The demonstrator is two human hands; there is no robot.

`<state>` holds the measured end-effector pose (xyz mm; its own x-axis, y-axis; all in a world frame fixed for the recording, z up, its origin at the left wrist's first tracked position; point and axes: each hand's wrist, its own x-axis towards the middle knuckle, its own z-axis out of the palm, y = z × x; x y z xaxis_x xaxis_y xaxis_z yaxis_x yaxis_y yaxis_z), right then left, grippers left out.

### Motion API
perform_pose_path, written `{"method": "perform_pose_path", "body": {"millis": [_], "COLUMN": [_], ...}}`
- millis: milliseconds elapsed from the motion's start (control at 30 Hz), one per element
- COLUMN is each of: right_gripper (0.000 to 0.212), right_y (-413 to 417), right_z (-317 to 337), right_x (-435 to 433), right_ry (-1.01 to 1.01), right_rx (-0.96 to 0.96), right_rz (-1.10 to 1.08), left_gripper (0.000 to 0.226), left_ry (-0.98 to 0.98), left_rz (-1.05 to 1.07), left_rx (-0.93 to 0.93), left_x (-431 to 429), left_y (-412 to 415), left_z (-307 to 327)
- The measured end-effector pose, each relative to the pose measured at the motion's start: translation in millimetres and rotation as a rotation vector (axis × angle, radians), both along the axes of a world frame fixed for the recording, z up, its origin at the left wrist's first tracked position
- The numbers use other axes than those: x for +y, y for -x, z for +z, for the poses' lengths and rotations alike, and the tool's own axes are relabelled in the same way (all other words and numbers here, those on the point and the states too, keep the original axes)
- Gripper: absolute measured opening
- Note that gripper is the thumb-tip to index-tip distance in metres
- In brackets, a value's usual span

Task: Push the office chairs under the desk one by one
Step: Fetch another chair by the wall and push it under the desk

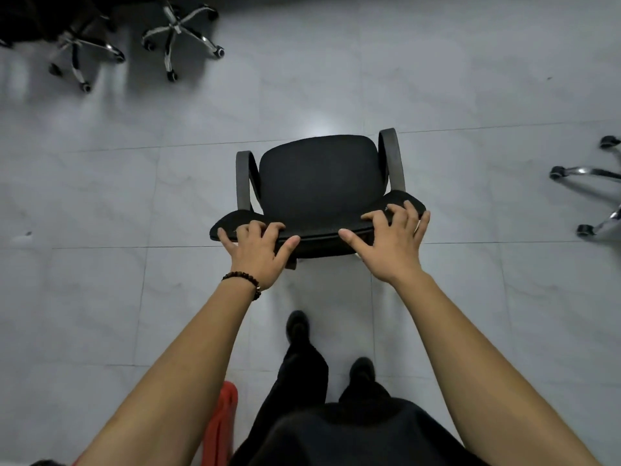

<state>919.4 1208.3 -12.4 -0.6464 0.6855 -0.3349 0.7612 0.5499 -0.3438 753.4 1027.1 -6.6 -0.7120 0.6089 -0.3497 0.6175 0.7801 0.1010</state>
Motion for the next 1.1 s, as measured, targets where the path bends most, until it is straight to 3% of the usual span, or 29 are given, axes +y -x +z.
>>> {"method": "perform_pose_path", "body": {"millis": [333,700,1100], "right_gripper": [0.078,0.079,0.077], "right_y": [157,347,534], "right_z": [-13,-2,-13], "right_x": [100,220,343], "right_ry": [-0.116,-0.069,-0.11], "right_rx": [0.043,-0.054,0.047], "right_rz": [-0.029,-0.026,-0.017], "left_gripper": [0.059,0.06,0.059], "left_ry": [-0.106,-0.018,-0.027], "left_rz": [-0.027,-0.08,-0.063], "left_rx": [0.056,-0.019,0.032], "left_x": [105,225,355], "left_y": [160,352,546], "left_z": [-14,-6,-9]}}
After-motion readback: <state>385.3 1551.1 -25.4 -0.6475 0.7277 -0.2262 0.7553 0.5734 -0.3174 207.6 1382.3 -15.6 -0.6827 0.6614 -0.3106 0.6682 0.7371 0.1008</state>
